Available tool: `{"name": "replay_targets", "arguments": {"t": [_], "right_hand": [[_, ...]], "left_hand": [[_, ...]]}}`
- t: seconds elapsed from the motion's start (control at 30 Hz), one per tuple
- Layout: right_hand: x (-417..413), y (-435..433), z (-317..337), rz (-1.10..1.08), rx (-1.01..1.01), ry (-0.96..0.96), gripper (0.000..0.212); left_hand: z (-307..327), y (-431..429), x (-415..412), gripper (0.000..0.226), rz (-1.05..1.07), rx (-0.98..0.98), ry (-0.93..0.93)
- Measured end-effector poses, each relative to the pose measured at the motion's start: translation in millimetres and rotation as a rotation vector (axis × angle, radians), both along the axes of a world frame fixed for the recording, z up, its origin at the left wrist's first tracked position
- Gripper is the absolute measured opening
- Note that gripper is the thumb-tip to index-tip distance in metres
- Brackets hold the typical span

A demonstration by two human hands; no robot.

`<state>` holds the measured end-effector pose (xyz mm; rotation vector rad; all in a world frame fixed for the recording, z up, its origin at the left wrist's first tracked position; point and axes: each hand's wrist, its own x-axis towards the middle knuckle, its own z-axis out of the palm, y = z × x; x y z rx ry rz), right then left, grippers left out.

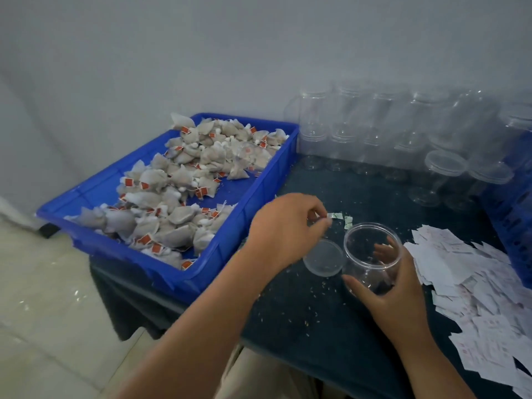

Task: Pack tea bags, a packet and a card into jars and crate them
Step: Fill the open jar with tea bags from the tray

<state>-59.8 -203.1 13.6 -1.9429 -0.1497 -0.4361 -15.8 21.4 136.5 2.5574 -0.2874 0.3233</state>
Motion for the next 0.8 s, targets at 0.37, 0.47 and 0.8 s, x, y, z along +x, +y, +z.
{"name": "replay_targets", "arguments": {"t": [0.37, 0.47, 0.8], "right_hand": [[1, 3, -5, 0.022, 0.013, 0.055, 0.103], [0, 3, -4, 0.020, 0.001, 0.049, 0.101], [3, 1, -7, -0.003, 0.009, 0.044, 0.103]], "left_hand": [[24, 137, 64, 0.067, 0.155, 0.645, 0.527], [-10, 143, 74, 0.070, 0.134, 0.520, 0.600], [-17, 154, 82, 0.041, 0.212, 0.204, 0.370]]}}
